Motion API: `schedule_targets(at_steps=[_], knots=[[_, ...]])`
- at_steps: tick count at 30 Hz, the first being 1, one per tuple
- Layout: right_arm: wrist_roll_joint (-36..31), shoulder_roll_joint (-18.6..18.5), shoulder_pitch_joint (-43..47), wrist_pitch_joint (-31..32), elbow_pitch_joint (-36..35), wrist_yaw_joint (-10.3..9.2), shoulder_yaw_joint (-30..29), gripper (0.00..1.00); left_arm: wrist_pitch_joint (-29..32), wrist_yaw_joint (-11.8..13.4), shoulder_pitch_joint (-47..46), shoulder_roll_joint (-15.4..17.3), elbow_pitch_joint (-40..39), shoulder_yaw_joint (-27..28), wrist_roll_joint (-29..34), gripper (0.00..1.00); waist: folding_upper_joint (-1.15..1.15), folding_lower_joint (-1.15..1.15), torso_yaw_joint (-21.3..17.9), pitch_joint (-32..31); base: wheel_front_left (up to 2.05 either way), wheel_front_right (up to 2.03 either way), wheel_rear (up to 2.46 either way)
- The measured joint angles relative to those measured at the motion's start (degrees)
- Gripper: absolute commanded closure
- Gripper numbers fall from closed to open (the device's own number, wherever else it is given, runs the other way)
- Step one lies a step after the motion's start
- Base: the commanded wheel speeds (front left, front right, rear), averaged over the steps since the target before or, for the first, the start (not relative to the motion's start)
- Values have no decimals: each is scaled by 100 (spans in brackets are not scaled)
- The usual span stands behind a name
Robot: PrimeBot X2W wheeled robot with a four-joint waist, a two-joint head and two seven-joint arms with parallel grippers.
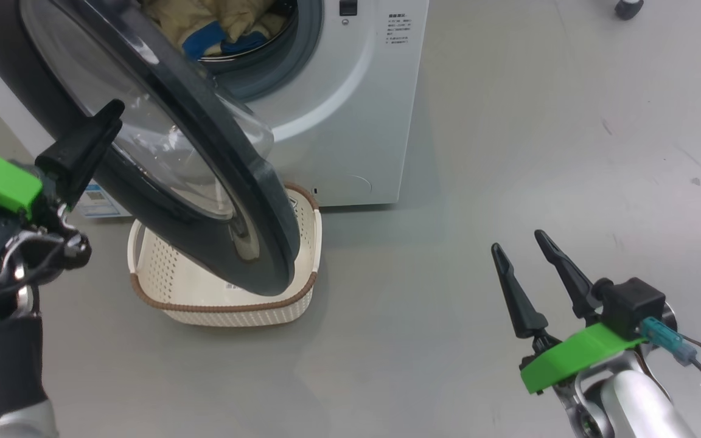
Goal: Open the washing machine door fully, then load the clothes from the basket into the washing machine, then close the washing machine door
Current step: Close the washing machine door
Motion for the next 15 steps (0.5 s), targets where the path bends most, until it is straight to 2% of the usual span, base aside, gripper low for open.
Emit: schedule_targets(at_steps=[1, 2, 3, 8, 9, 15], knots=[[0, 0, 87, 0, -4, 0, -57, 0, -134, -152, 247, 12, -270, -20, 144, 45, 0, 0, 42, -32, 0, 0, 0], [0, 0, 127, 0, -5, 0, -81, 0, -210, -211, 367, 30, -386, -48, 258, 11, 0, 0, 65, -47, 0, 0, 0], [0, 0, 163, 0, -8, 0, -96, 0, -293, -292, 502, 51, -517, -92, 388, 0, 0, 0, 92, -60, 0, 0, 0], [-8, 0, 194, 0, -36, 0, -130, 0, -926, -798, 1162, 174, -925, -288, 1195, 0, 0, 0, 199, -100, 0, 0, 0], [-8, 0, 194, 0, -36, 0, -130, 0, -926, -798, 1162, 174, -925, -288, 1195, 0, 0, 0, 199, -100, 0, 0, 0], [-8, -5, 244, 0, -76, 0, -175, 0, -1872, -1152, 1889, 316, -984, -622, 2114, 0, 0, 0, 234, -173, 0, 0, 0]])
